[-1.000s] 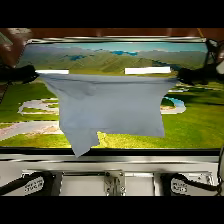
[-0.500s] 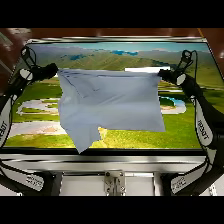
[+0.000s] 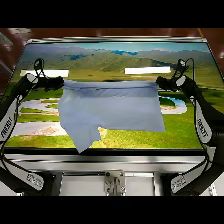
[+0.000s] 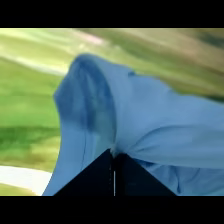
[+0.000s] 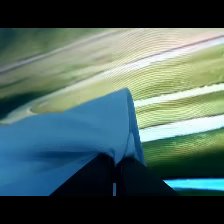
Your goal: Fold the shirts.
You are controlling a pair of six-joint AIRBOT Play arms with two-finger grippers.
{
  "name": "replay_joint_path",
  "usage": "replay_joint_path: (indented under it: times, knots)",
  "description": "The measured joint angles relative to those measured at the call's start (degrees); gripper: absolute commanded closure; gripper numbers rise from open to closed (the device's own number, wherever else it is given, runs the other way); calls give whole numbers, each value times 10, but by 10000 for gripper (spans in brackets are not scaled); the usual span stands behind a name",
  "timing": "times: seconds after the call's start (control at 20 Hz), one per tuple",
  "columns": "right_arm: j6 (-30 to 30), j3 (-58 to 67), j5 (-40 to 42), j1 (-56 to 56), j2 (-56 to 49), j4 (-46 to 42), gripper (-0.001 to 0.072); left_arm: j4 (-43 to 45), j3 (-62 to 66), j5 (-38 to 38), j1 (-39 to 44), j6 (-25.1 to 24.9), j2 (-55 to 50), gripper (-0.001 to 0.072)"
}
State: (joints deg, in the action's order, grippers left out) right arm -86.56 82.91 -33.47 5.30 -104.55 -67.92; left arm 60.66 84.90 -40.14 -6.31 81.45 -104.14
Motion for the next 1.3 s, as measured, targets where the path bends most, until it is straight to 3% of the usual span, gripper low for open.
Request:
replay_joint_path:
  times: [0.25,0.6,0.65,0.7,0.75,0.8,1.05,1.3]
  knots:
    - [-1,0,-113,22,3,-13,654,11,1,-134,-17,1,-8,672]
    - [-33,0,-140,34,4,-19,645,13,1,-202,-19,15,-26,663]
    - [-34,0,-143,33,4,-18,566,13,1,-205,-19,20,-27,578]
    - [-37,0,-148,32,4,-15,318,14,3,-209,-19,26,-28,415]
    - [-38,0,-153,31,4,-12,116,14,5,-218,-20,34,-28,228]
    - [-38,0,-159,30,5,-9,81,15,11,-228,-23,38,-29,109]
    - [-15,0,-246,47,53,-33,85,15,70,-341,-59,53,-19,120]
    - [31,-23,-442,116,118,-101,90,43,15,-462,-110,32,56,123]
